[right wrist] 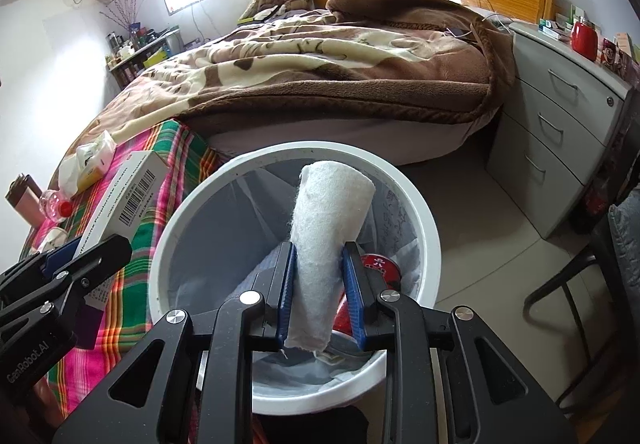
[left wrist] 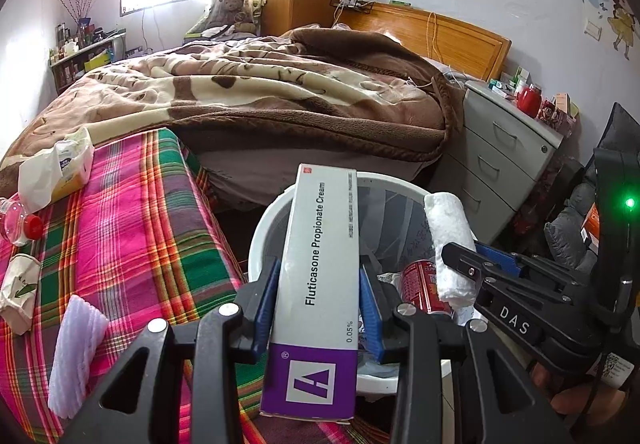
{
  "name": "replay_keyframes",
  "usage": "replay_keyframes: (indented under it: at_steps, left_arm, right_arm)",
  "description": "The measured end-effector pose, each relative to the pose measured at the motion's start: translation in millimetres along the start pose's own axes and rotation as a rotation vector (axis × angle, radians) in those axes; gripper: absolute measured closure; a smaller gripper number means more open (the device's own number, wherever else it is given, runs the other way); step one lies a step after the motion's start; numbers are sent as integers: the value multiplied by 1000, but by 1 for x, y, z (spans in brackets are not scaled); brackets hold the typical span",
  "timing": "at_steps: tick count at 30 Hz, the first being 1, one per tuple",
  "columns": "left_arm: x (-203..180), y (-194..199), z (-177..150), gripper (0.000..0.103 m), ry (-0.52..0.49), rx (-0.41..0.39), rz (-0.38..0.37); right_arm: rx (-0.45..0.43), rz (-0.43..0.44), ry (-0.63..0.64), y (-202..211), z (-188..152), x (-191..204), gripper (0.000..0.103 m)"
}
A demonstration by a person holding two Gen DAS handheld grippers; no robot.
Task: Collect trash
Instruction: 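Open the left tool while the right tool opens, dropping box and roll into the wastebasket, then move both open tools back over the remaining trash on the bedspread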
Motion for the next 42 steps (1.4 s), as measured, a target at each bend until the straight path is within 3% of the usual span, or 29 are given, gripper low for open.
replay_keyframes:
  at_steps: [1, 3, 8, 10, 12, 28, 42]
  left_arm:
    - [0, -1, 0, 49, 1, 1, 2]
    - [1, -1, 1, 42, 10, -3, -2]
    - [7, 1, 1, 39, 24, -2, -6]
    - [10, 4, 1, 37, 32, -7, -9]
    - [14, 8, 1, 37, 40, -16, -8]
    - [71, 51, -4, 34, 121, -87, 71]
    - [139, 92, -19, 32, 205, -142, 154]
  right_arm:
    - [1, 1, -1, 0, 0, 0, 78]
    - [4, -2, -2, 0, -1, -1, 76]
    - [11, -31, 0, -2, -1, -1, 68]
    - [9, -31, -2, -1, -1, 0, 56]
    - [3, -24, -3, 1, 0, 2, 53]
    - [-31, 31, 26, 9, 2, 36, 51]
    - [-74, 153, 77, 16, 1, 98, 46]
Point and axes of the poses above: each gripper's, at about its wrist camera, not at the fingertips, and y roughly against the way its jaws point, x to its left, z to its top, the point moved 7 cm from there along -y, roughly the way its jaws point, and after that the axes turned 4 degrees about y, right-handed, at the moved point
